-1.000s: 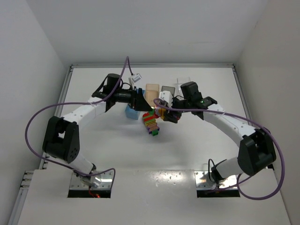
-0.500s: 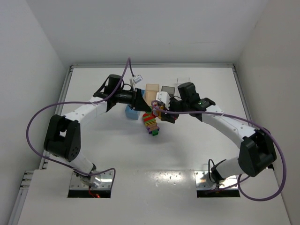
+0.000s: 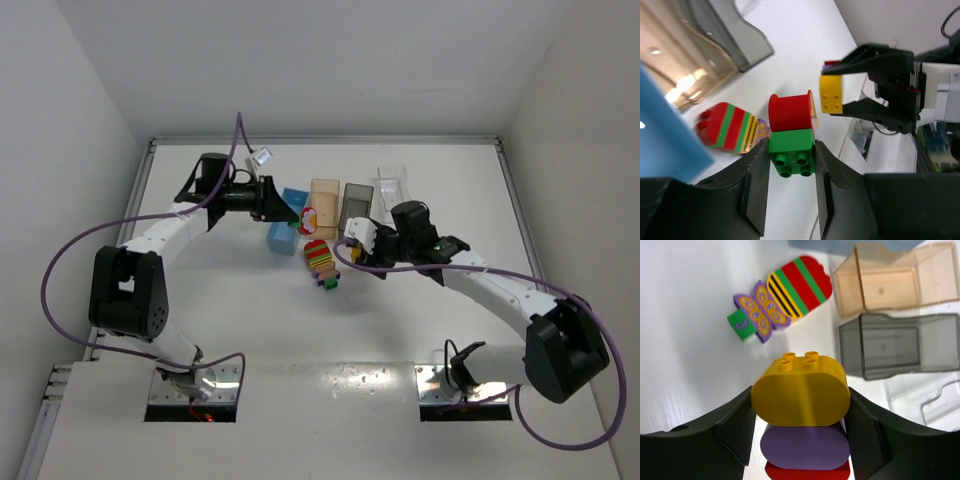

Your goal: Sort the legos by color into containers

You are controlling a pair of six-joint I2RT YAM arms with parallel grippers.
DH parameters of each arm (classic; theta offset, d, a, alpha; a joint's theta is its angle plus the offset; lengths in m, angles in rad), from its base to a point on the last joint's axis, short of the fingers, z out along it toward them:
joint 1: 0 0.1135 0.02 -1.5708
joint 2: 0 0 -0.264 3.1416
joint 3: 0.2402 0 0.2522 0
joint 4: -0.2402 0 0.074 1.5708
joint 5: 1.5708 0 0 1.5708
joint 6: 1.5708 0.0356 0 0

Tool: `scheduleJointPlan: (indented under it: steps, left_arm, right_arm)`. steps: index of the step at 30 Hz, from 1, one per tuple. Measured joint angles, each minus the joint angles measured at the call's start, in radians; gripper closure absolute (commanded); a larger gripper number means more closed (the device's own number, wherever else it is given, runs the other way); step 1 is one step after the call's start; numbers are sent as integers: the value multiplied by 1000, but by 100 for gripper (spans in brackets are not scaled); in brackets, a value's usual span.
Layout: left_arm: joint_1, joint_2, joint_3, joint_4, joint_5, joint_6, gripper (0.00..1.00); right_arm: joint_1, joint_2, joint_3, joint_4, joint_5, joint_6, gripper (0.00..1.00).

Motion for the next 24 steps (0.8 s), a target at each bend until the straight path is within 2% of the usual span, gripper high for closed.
scheduleJointPlan:
  steps: [4, 8, 15, 17, 18, 19, 24]
  left_arm:
    - [70, 0, 0, 5, 5, 0, 100]
    - [77, 0, 0, 5, -5, 2, 100]
    - [50, -12, 0, -30, -40, 49, 100]
    - [35, -24, -2, -39, -45, 63, 100]
    - [28, -34, -5, -43, -47, 68, 100]
    - [24, -45, -9, -46, -48, 76, 100]
    - [17, -73, -18, -58, -50, 98, 100]
  right_arm:
    - [0, -22, -38, 2, 32, 0, 100]
    - [-5, -13, -33, -7, 39, 16, 100]
    - [-64, 147, 19, -121, 21, 53, 100]
    - [-77, 208, 24, -168, 19, 55, 83]
    - [-80, 233, 25, -182, 20, 55, 68]
    - [-83, 257, 25, -194, 20, 56, 44]
    - [-89, 307, 42, -218, 21, 74, 20]
